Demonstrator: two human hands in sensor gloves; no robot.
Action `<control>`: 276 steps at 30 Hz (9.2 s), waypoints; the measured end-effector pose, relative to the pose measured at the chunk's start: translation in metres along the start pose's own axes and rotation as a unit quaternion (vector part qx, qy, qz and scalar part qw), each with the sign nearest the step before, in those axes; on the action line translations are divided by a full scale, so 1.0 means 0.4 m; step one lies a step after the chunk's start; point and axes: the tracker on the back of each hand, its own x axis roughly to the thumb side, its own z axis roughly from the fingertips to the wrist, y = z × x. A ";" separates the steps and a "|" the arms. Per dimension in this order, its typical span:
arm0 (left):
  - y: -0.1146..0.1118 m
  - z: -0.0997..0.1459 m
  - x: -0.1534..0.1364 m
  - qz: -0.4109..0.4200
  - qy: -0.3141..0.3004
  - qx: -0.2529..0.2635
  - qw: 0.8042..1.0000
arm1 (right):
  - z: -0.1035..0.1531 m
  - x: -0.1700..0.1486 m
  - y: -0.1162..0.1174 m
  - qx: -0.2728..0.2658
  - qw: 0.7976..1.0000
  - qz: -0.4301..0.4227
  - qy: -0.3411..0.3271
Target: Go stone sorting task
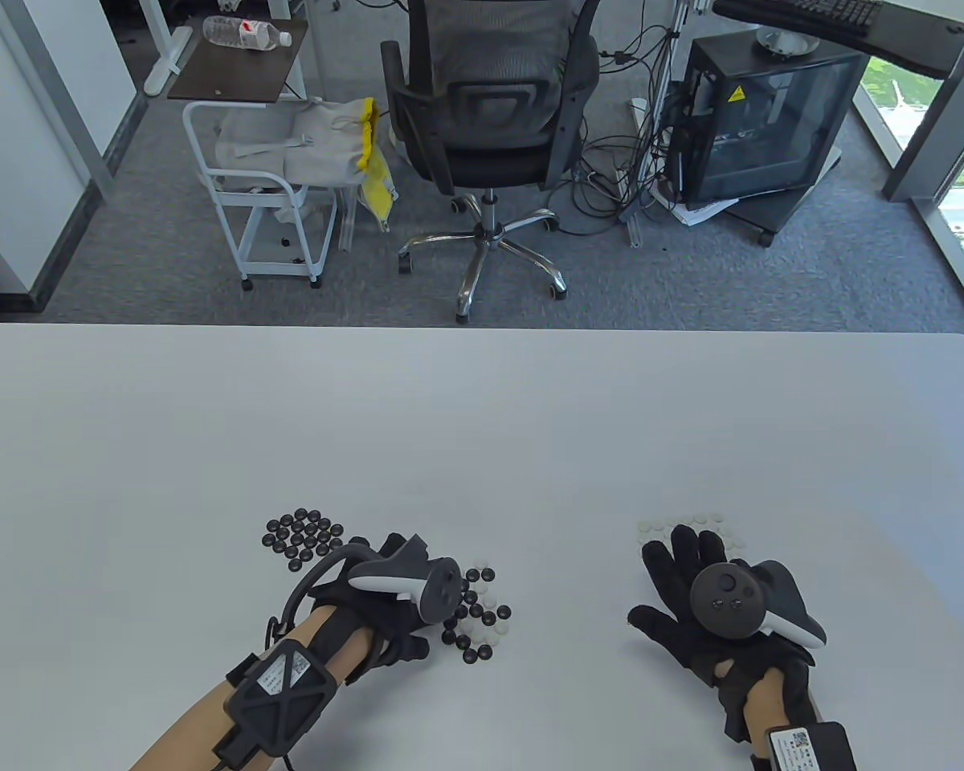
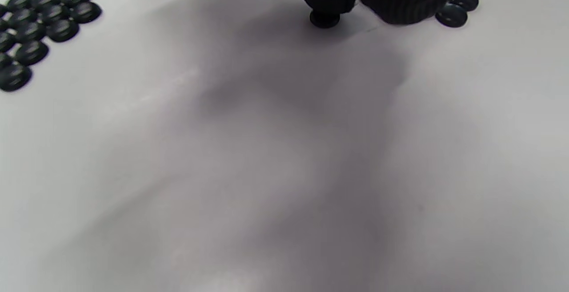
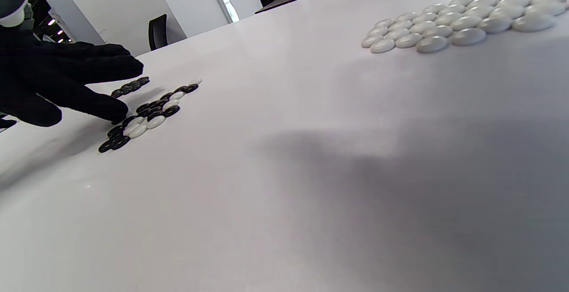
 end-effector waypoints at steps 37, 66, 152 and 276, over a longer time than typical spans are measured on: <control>0.043 0.109 -0.231 0.210 0.031 0.088 0.973 | -0.001 0.001 0.003 0.003 1.000 0.001 0.002; 0.040 -0.049 -0.081 0.139 -0.016 0.020 0.990 | 0.001 0.001 0.000 0.004 1.000 0.001 0.005; -0.012 -0.008 -0.313 0.225 0.117 0.006 0.967 | -0.003 -0.007 0.005 0.013 1.000 -0.001 0.013; 0.173 -0.162 -0.149 0.201 0.070 0.013 0.977 | 0.020 -0.032 -0.011 -0.002 1.000 -0.005 0.014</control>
